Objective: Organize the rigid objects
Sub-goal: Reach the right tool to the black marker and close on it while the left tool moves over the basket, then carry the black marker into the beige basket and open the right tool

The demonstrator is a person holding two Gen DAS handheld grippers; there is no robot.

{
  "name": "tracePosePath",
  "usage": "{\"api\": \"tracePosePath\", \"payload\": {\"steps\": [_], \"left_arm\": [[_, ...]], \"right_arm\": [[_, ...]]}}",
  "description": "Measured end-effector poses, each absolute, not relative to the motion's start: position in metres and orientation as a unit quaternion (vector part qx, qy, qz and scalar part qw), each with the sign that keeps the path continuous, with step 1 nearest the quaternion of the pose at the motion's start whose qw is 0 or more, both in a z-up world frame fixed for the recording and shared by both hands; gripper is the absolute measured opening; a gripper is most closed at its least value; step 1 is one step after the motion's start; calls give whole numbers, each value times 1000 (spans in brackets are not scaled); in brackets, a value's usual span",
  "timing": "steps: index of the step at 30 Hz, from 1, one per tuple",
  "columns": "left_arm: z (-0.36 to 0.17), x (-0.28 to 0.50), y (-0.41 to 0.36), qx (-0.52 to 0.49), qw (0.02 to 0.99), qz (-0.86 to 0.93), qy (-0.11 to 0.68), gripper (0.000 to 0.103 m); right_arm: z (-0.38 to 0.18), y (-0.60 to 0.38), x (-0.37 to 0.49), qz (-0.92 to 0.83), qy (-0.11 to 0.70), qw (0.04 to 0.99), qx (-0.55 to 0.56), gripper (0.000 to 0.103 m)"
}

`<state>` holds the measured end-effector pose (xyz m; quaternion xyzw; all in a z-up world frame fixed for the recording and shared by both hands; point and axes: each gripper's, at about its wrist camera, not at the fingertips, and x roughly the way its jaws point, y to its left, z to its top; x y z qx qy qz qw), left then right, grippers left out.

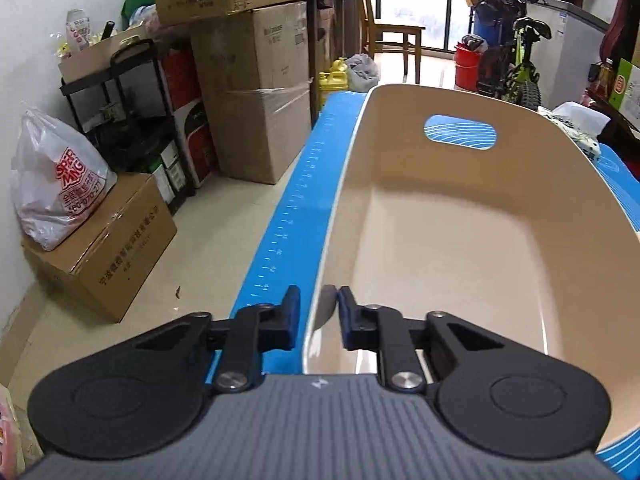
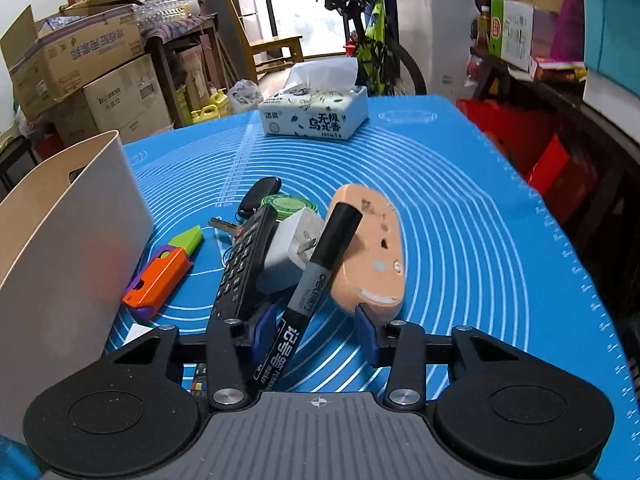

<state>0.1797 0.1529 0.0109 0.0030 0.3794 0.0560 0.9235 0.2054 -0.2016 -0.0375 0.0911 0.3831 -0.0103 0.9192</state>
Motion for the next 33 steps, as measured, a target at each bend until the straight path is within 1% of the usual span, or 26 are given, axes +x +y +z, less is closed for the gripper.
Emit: {"api": "tracePosePath", "payload": {"steps": [1, 7, 9, 10, 13, 15, 26, 33], "left_arm": [[11, 180, 153, 1, 924, 51, 380, 11], [11, 181, 151, -2, 924, 48, 378, 11], [11, 180, 150, -2, 925, 47, 377, 11], [11, 180, 150, -3, 925, 46, 377, 11], [11, 181, 150, -4, 925, 47, 377, 11], [11, 181, 151, -2, 925, 47, 377, 11], [10, 181, 152, 0, 925, 47, 376, 11], [11, 180, 152, 1, 925, 45, 377, 10]], "right_arm": [[-38, -201, 207, -11, 383, 919, 92, 49], [-46, -195, 219, -6, 402, 910, 104, 46], [-50, -196, 223, -5, 407, 906, 115, 34], [-51, -197, 224, 1, 407, 904, 127, 31], [-50, -197, 224, 0, 404, 905, 129, 29], [-47, -196, 220, -6, 391, 913, 117, 24], [-8, -199, 202, -6, 318, 942, 109, 24], [37, -172, 198, 41, 266, 958, 97, 24]]}}
